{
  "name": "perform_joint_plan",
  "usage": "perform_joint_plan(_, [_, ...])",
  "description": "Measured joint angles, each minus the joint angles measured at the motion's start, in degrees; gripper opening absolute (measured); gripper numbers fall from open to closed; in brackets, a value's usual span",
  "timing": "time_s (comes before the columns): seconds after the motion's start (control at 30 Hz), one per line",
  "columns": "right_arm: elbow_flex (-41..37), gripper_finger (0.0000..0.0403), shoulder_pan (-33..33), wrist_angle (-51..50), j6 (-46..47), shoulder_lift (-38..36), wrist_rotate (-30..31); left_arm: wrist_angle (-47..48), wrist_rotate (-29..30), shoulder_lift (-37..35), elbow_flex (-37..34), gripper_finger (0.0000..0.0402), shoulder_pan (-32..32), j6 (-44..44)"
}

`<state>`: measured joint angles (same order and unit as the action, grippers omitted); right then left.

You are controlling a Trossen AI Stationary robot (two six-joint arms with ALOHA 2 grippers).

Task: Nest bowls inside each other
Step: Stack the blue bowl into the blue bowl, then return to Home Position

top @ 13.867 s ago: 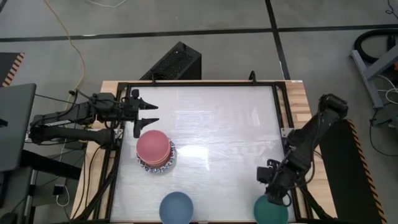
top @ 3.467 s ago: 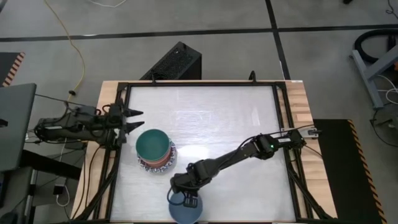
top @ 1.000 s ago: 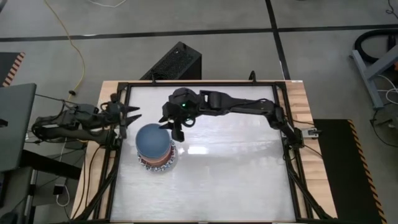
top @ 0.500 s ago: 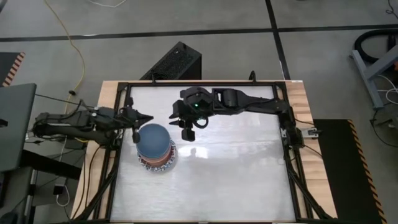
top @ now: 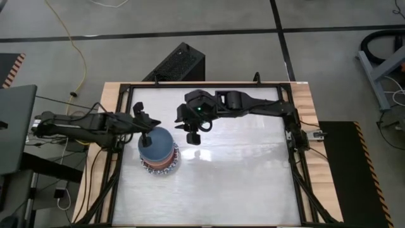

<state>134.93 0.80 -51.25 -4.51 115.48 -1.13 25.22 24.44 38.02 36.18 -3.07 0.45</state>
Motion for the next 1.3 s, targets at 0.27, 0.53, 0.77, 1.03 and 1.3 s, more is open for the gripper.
perform_joint_plan(0.27, [0.0,0.012,0.02,-4.87,1.01,0.02,-0.02,7.88,0.05,-0.17,0.02,0.0,0.0,-5.68])
perform_joint_plan(0.53, [0.0,0.012,1.27,-11.71,-0.41,0.07,-0.19,10.46,-0.24,-4.99,3.18,0.0,-0.02,-8.62])
perform_joint_plan(0.77, [-0.02,0.012,5.81,-23.46,-2.8,-0.04,-4.67,11.42,-5.24,-12.61,6.97,0.0,-2.67,-7.85])
perform_joint_plan(1.03, [-0.11,0.012,9.01,-32.37,-0.32,-1.31,-2.8,11.3,-6.6,-25.89,9.99,0.0,-5.6,-7.29])
perform_joint_plan(1.3, [-2.08,0.012,11.38,-31.39,3.43,-16.07,3.22,10.98,-7.89,-35.84,11.37,0.0,-5.6,-9.01])
